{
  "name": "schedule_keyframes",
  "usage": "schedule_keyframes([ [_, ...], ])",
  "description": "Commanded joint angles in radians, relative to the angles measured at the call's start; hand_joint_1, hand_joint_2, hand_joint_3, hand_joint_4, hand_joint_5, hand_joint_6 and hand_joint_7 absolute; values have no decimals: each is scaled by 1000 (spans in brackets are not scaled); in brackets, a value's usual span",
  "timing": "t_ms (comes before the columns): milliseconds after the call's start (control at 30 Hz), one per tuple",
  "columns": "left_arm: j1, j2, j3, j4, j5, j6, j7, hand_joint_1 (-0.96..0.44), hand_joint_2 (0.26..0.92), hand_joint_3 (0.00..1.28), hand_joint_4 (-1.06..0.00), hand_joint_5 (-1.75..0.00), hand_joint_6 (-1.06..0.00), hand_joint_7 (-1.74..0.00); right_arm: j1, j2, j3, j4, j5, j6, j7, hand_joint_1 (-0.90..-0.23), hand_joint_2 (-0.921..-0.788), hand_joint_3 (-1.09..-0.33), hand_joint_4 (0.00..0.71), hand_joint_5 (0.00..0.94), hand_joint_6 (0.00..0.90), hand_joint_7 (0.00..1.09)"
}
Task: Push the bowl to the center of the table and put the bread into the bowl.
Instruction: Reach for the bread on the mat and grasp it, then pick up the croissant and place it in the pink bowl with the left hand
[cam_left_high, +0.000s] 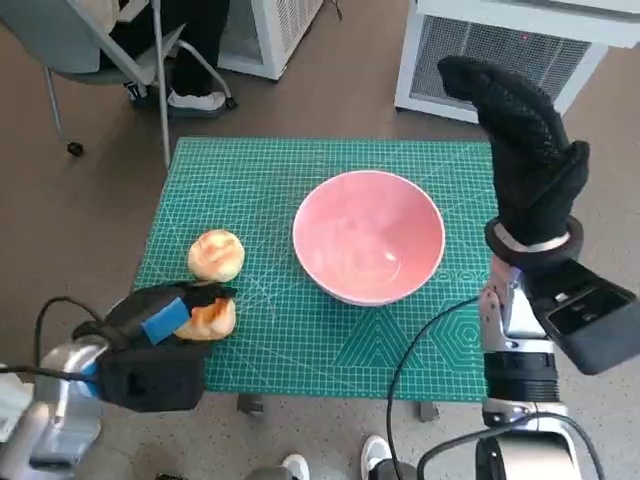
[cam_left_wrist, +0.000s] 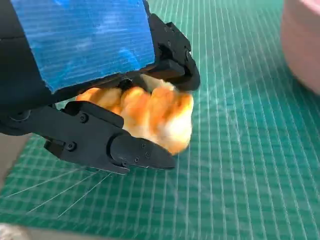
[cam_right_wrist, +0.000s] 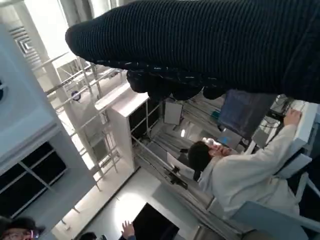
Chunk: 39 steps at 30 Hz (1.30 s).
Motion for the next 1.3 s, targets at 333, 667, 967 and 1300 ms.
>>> schedule_keyframes([
  [333,38,22,41,-13,-41,-82,0,0,897,182,-650,-1233,-501,-1284,19,4,-1,13,-23,2,-4,-574,-921,-837,235,57,-1,685],
  [667,-25,24,144,-198,-114,-18,-63,0,919,159,-613,-1237,-496,-1317,16,2,-2,21,-14,-2,7,-574,-921,-840,231,63,-1,682],
  [967,-193,-41,174,-340,-168,54,-46,0,921,148,-618,-1215,-511,-1314,14,-5,-3,16,-15,4,7,-573,-921,-842,227,71,-1,678],
  [1300,-477,-179,72,-256,-167,16,27,0,920,142,-624,-1192,-518,-1323,13,-15,-7,18,-18,1,8,-572,-921,-842,223,81,-1,678],
])
